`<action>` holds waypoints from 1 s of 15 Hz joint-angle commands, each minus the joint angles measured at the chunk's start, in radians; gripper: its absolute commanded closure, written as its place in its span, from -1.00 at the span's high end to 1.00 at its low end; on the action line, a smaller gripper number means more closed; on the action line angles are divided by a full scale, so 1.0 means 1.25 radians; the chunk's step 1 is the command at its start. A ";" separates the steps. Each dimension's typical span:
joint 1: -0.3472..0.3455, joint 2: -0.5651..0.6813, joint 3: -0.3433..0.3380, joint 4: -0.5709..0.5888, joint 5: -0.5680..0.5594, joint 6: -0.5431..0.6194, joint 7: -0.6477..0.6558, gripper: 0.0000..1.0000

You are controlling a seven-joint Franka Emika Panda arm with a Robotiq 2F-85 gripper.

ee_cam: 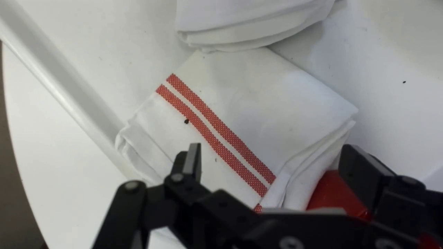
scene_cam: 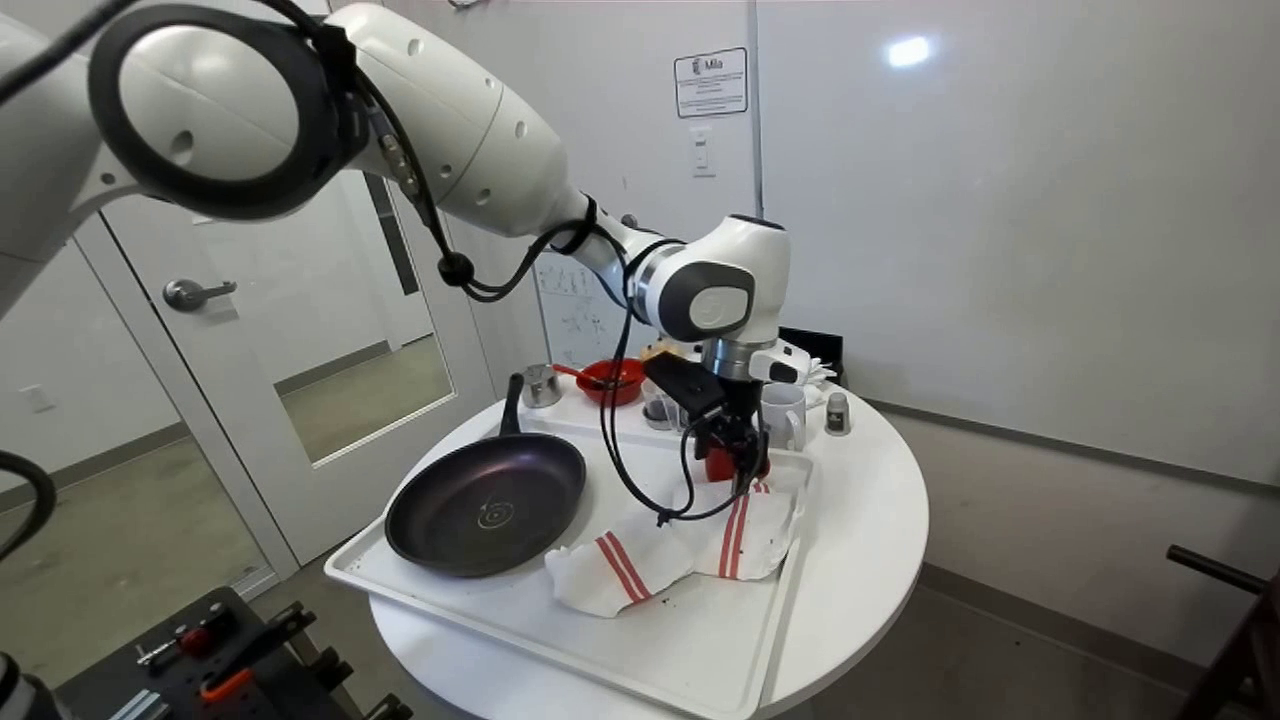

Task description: Use one white and red towel to wipe the black pan.

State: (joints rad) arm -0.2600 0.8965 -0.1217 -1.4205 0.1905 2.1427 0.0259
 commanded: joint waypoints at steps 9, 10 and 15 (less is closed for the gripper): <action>-0.031 0.051 0.027 0.008 0.021 0.055 -0.008 1.00; -0.031 0.061 0.027 0.015 0.020 0.063 -0.006 1.00; -0.033 0.113 0.033 0.066 0.015 0.057 0.000 1.00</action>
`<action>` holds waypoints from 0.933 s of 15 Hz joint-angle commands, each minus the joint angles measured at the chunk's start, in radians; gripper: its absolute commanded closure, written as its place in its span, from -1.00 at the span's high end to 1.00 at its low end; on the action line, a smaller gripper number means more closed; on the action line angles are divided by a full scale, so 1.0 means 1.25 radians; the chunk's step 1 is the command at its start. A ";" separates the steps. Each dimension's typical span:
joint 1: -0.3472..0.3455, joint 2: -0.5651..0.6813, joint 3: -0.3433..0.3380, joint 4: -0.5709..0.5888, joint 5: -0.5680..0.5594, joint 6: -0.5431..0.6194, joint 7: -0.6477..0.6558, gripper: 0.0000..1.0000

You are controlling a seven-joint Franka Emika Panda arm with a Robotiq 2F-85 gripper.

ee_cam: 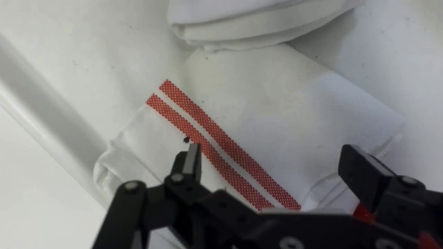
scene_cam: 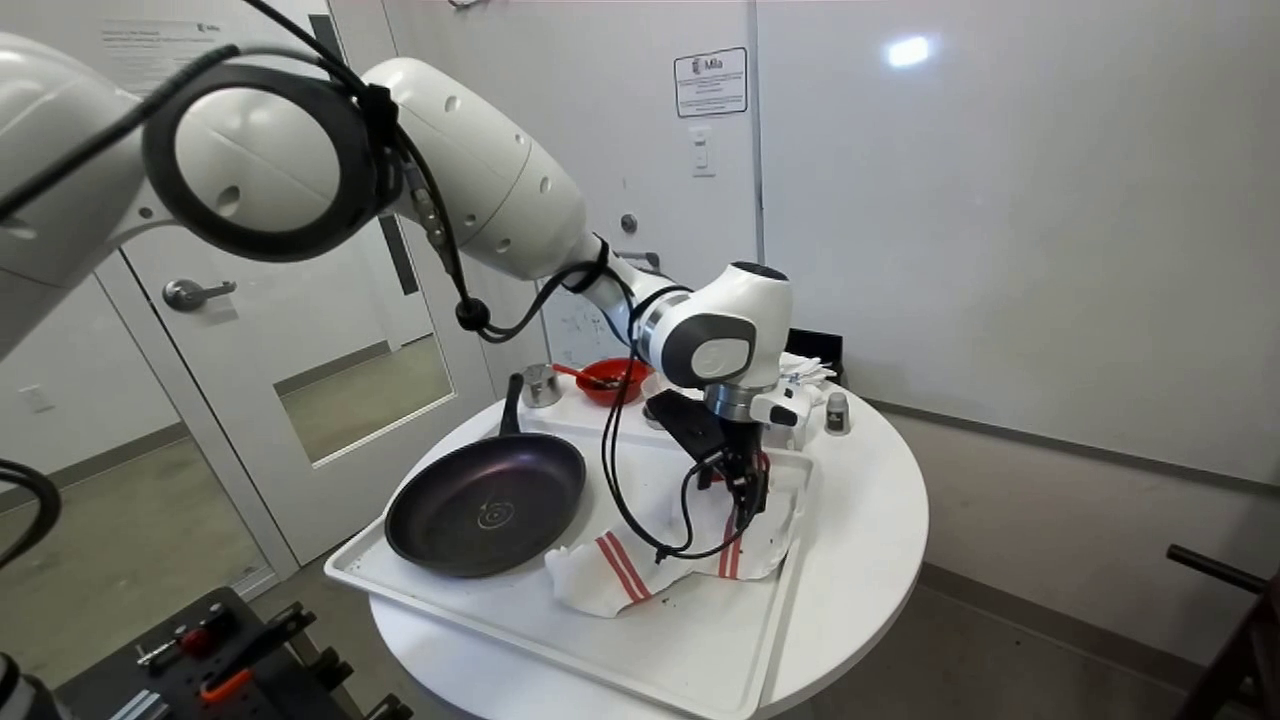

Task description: Use one white and red towel to wipe the black pan.

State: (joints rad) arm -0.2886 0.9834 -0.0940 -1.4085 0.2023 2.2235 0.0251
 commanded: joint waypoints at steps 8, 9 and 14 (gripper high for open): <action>-0.014 0.128 0.001 0.150 -0.006 -0.028 0.014 1.00; -0.016 0.136 0.001 0.161 -0.006 -0.032 0.014 1.00; -0.023 0.157 0.004 0.201 -0.004 -0.053 0.014 0.50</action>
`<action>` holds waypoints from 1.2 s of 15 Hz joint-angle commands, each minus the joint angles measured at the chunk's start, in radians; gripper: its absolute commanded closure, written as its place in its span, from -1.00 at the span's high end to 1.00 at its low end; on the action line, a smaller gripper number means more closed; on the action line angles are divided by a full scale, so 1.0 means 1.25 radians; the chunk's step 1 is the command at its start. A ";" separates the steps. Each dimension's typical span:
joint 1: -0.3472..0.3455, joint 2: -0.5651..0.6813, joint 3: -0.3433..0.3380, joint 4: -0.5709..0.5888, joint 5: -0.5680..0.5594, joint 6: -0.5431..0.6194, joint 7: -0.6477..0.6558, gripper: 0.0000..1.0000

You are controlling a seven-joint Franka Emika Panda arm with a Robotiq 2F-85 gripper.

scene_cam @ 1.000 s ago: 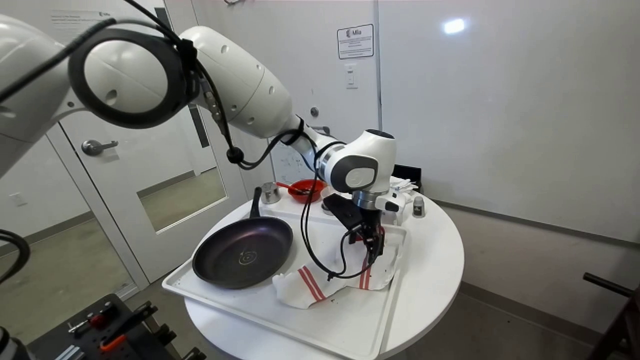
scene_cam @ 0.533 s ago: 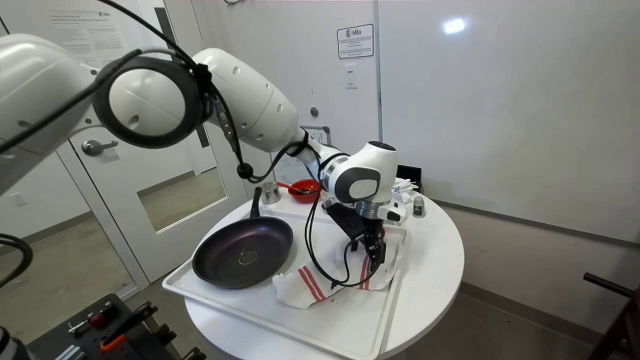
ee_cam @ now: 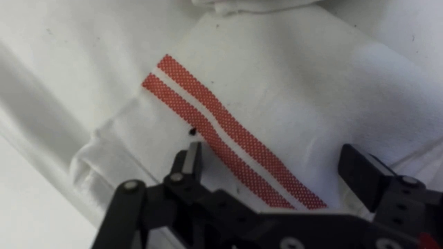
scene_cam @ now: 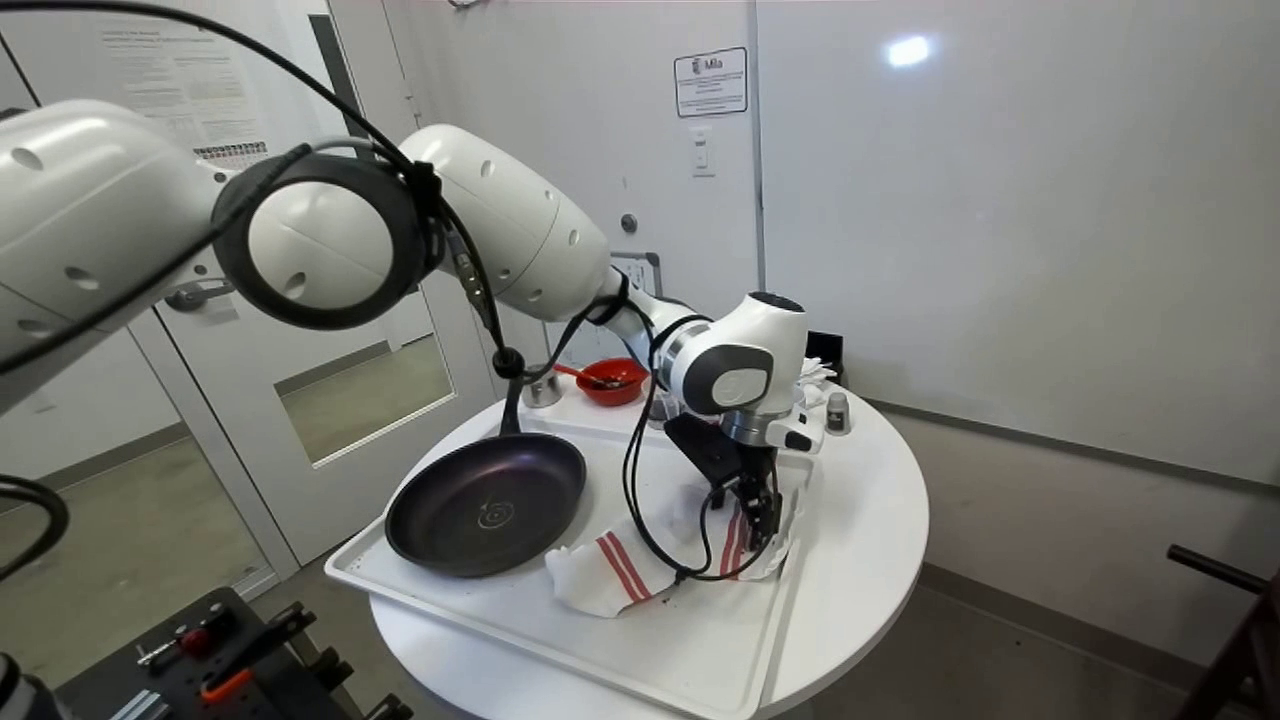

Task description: Use one white and red towel to wipe the black pan.

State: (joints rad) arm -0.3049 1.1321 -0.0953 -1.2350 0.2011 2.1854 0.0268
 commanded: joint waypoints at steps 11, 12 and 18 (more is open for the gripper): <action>-0.024 0.032 0.022 0.082 0.007 -0.026 -0.001 -1.00; -0.023 0.030 0.022 0.080 0.007 -0.027 -0.001 -0.98; -0.013 -0.056 0.005 -0.012 -0.004 0.016 -0.018 -0.92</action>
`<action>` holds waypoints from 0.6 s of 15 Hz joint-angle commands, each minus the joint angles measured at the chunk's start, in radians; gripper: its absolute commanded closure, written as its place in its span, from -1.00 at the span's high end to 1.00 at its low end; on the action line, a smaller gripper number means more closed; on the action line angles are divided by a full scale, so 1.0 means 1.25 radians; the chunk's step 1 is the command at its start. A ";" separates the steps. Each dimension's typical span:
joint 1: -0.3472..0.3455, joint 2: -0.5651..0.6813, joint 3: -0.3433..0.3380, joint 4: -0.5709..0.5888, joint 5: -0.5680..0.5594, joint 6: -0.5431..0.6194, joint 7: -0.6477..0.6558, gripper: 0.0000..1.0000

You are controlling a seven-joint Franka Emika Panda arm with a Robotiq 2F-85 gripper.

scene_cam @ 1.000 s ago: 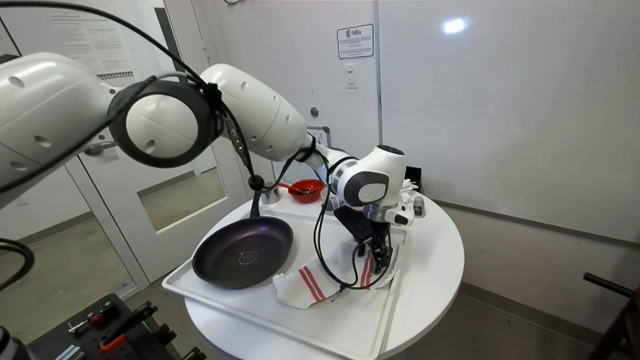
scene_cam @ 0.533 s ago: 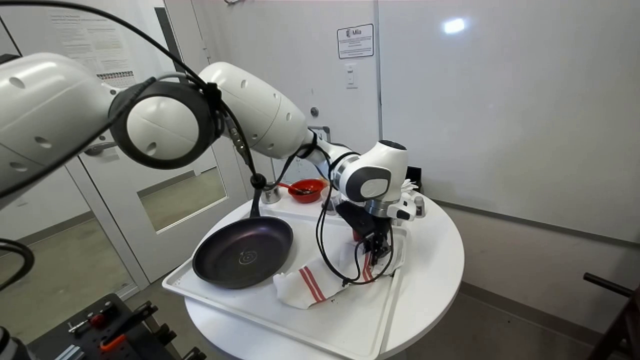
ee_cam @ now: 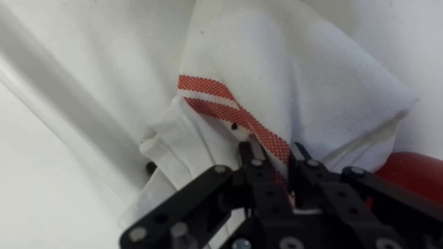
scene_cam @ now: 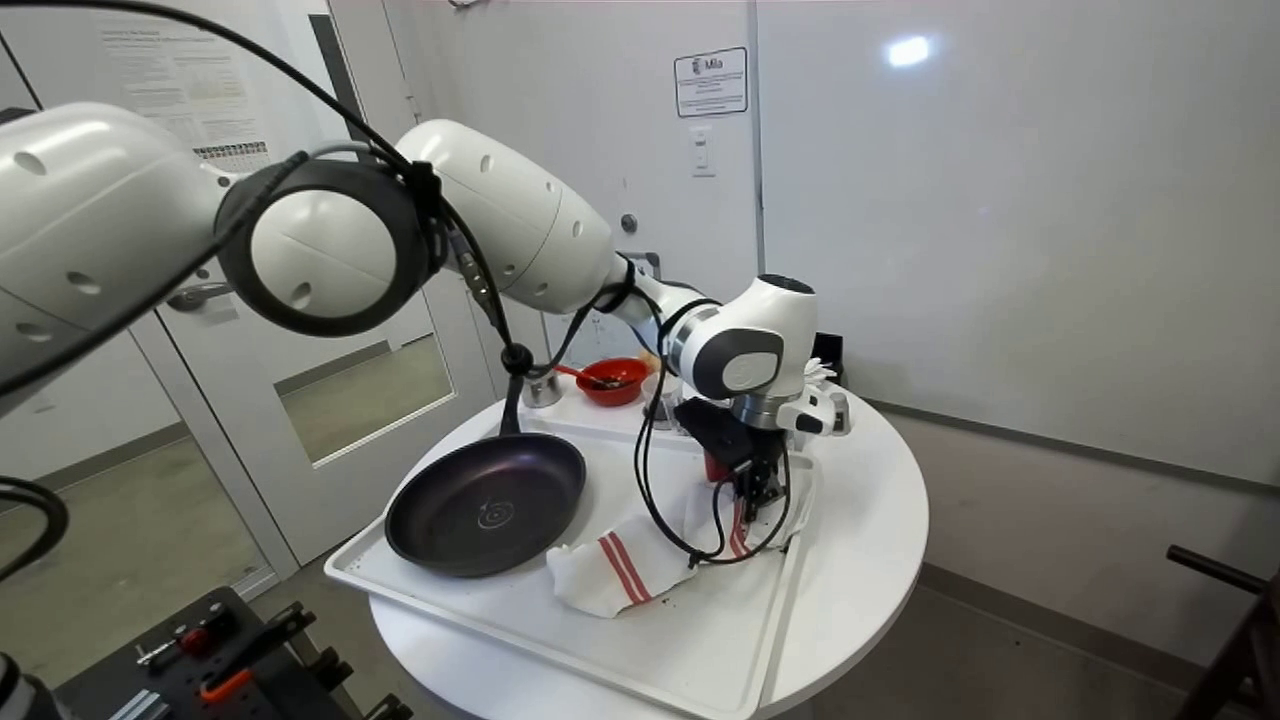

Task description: Use one white and red towel to wipe the black pan.

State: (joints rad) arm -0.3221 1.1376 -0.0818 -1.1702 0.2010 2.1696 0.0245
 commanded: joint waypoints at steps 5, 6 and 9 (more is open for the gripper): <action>0.002 -0.182 -0.021 -0.196 -0.014 0.105 -0.059 -0.92; 0.004 -0.213 -0.023 -0.232 -0.016 0.127 -0.071 -0.92; 0.000 -0.298 -0.016 -0.332 -0.025 0.191 -0.109 -0.92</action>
State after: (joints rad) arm -0.3230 0.9124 -0.1082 -1.3938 0.1875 2.3221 -0.0593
